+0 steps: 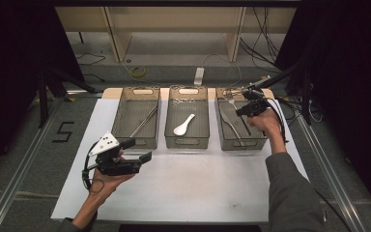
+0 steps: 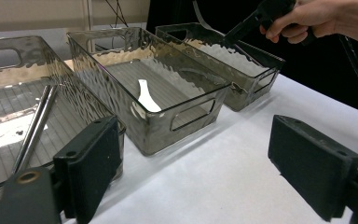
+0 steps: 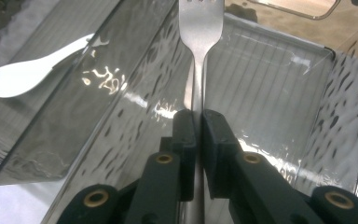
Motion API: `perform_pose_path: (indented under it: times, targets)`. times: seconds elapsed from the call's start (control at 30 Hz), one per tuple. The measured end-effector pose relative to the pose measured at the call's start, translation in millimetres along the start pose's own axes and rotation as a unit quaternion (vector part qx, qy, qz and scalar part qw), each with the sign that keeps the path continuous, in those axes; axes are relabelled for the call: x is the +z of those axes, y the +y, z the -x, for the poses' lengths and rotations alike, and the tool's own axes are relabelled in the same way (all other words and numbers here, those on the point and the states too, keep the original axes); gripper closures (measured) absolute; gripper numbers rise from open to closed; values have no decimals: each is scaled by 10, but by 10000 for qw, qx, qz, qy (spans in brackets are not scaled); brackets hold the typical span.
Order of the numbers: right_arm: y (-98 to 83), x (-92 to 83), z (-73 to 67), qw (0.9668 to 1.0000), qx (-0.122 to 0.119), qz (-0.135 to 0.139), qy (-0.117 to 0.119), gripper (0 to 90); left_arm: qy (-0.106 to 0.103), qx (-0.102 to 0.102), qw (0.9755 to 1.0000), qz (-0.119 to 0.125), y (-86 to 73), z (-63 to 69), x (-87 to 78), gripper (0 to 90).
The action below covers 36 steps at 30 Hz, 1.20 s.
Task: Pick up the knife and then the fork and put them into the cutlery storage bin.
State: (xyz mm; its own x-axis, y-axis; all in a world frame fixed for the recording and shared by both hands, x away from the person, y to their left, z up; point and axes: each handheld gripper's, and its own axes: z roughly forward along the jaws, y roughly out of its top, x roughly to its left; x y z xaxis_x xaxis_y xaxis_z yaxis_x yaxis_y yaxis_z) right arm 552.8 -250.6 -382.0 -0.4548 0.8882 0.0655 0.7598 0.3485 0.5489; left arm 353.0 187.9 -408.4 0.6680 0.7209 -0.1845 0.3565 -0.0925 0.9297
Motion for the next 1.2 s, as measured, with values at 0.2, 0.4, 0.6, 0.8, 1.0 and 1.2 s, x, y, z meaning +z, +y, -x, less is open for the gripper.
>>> perform_pose_path:
  times: [0.2, 0.4, 0.6, 0.8, 1.0, 1.2]
  targets:
    - [-23, 56, 3, 10000, 16, -69, -57, 848, 1, 10, 10000, 3, 0, -3, -1, 162]
    - [-53, 116, -17, 9999, 5, -100, -66, 848, 6, 14, 10000, 2, 0, 5, -2, 162]
    - [-99, 194, -23, 9998, 31, -164, -72, 847, 4, 38, 10000, -15, 0, 4, -4, 162]
    - [-136, 230, -37, 9998, 30, -190, -79, 845, 4, 53, 10000, -24, 0, 9, -2, 163]
    - [-173, 278, -38, 9995, 142, -295, -11, 775, 12, 40, 10000, -26, -2, 10, -2, 163]
    - [-138, 190, -55, 9998, 151, -133, 31, 641, 12, 53, 10000, -24, -2, 13, 1, 162]
